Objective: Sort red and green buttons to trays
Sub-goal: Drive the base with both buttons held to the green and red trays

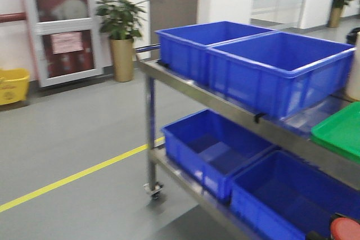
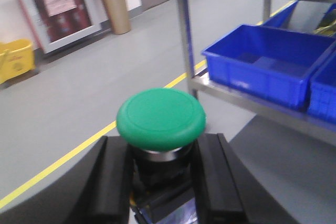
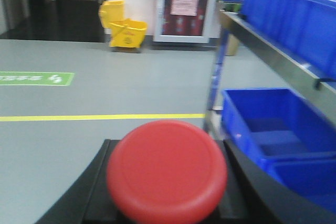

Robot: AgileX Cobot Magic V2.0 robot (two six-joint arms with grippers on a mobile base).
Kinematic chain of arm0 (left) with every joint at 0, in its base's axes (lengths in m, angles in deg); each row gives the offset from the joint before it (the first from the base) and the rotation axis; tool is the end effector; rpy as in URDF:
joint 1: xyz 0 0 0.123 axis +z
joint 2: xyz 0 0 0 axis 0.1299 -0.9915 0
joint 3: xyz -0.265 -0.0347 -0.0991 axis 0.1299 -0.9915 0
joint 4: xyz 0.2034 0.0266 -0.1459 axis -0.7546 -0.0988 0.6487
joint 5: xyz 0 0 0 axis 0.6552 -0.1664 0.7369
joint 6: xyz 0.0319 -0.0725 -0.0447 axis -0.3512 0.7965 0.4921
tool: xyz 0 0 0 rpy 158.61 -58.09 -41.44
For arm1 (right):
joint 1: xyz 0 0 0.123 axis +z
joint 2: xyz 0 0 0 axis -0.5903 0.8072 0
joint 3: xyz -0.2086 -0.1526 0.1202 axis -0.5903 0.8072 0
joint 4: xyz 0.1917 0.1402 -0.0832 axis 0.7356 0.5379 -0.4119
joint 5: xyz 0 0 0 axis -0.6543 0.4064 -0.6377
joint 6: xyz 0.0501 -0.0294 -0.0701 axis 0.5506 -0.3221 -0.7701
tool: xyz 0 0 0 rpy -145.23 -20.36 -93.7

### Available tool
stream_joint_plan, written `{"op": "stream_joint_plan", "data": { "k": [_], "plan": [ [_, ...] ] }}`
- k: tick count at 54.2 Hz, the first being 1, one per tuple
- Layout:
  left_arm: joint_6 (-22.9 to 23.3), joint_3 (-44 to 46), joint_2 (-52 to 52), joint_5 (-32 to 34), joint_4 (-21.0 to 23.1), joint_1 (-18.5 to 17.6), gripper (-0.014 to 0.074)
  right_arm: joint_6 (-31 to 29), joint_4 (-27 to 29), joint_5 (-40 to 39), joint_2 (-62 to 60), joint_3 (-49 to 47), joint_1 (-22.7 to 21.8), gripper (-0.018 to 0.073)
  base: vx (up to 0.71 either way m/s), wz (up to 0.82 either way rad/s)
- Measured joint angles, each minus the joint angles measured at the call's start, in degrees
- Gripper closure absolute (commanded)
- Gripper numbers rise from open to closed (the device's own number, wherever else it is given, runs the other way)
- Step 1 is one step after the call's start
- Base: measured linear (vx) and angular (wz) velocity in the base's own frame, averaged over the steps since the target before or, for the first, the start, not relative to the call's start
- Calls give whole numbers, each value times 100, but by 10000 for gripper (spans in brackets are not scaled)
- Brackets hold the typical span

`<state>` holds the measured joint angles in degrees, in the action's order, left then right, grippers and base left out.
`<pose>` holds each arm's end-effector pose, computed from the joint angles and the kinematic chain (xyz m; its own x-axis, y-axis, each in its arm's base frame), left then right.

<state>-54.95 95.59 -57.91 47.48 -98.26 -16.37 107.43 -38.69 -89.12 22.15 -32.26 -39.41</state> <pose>0.1133 -0.0103 0.2847 -0.2285 0.1519 -0.9616 0.1034 0.9860 0.1312 0.1329 0.0409 0.2784 -0.0973 -0.1219 -0.9878 -0.4960 0.8664 -0.0581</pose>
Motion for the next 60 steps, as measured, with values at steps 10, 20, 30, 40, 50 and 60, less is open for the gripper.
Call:
{"op": "stream_joint_plan", "data": {
  "k": [10,20,30,40,50,60],
  "plan": [
    [0,0,0,0,0,0,599,0,0,0,0,0,0,557,46,-68],
    [0,0,0,0,0,0,599,0,0,0,0,0,0,557,42,-85],
    [0,0,0,0,0,0,599,0,0,5,0,0,0,557,37,-91],
    [0,0,0,0,0,0,599,0,0,5,0,0,0,557,30,-82],
    [0,0,0,0,0,0,599,0,0,5,0,0,0,557,23,-67],
    [0,0,0,0,0,0,599,0,0,5,0,0,0,557,16,-49]
  ]
}}
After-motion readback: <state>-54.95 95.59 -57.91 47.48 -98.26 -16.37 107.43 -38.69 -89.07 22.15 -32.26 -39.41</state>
